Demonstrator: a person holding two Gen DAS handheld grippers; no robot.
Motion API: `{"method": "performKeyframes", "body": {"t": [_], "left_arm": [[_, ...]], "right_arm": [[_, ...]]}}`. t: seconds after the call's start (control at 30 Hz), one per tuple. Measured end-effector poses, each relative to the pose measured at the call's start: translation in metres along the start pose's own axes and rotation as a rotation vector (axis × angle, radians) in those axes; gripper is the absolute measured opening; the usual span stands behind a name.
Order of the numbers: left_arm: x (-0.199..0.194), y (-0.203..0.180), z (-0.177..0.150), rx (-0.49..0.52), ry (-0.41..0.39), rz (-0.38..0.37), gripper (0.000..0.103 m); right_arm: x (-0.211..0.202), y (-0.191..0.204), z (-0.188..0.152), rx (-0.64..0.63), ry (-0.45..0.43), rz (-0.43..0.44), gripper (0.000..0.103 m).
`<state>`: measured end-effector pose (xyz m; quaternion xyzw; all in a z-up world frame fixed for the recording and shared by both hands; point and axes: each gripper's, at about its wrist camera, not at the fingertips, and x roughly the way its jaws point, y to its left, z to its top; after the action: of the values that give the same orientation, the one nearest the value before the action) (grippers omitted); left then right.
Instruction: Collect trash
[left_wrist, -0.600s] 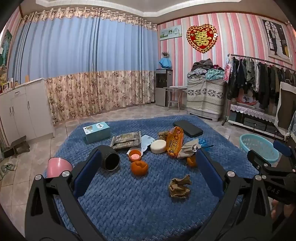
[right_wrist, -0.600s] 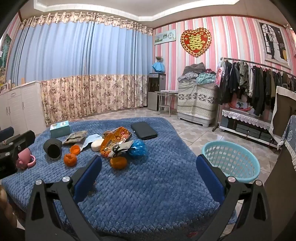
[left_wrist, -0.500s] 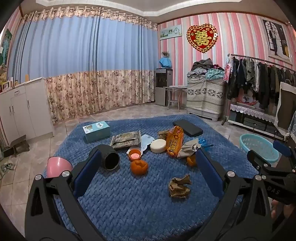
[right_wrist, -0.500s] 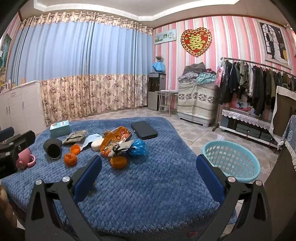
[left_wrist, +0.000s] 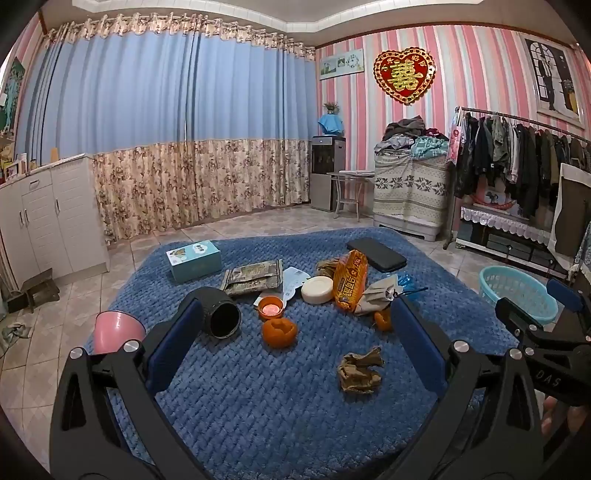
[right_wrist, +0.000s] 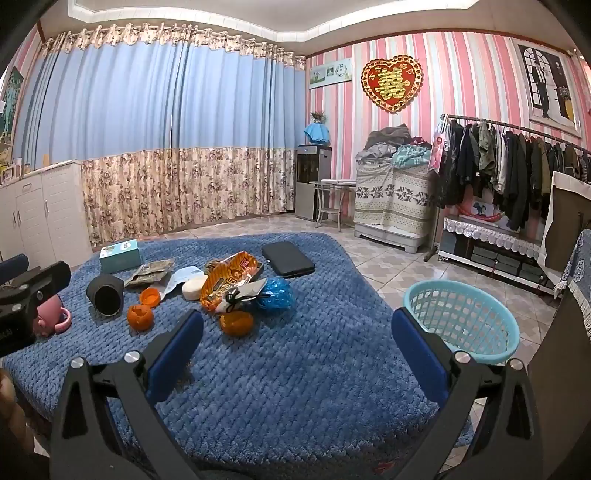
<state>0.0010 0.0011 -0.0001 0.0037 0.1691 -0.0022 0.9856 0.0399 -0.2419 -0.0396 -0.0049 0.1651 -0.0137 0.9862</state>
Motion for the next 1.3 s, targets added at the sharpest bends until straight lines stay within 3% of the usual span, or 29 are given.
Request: {"method": "performKeyframes", "body": {"t": [1.3], "left_arm": [[0.008,0.0,-0.009,0.005,0.001,0.002,0.098]], "right_arm": [[0.002,-0.001,-0.002,0.001,-0.003,0.0,0.099]]}}
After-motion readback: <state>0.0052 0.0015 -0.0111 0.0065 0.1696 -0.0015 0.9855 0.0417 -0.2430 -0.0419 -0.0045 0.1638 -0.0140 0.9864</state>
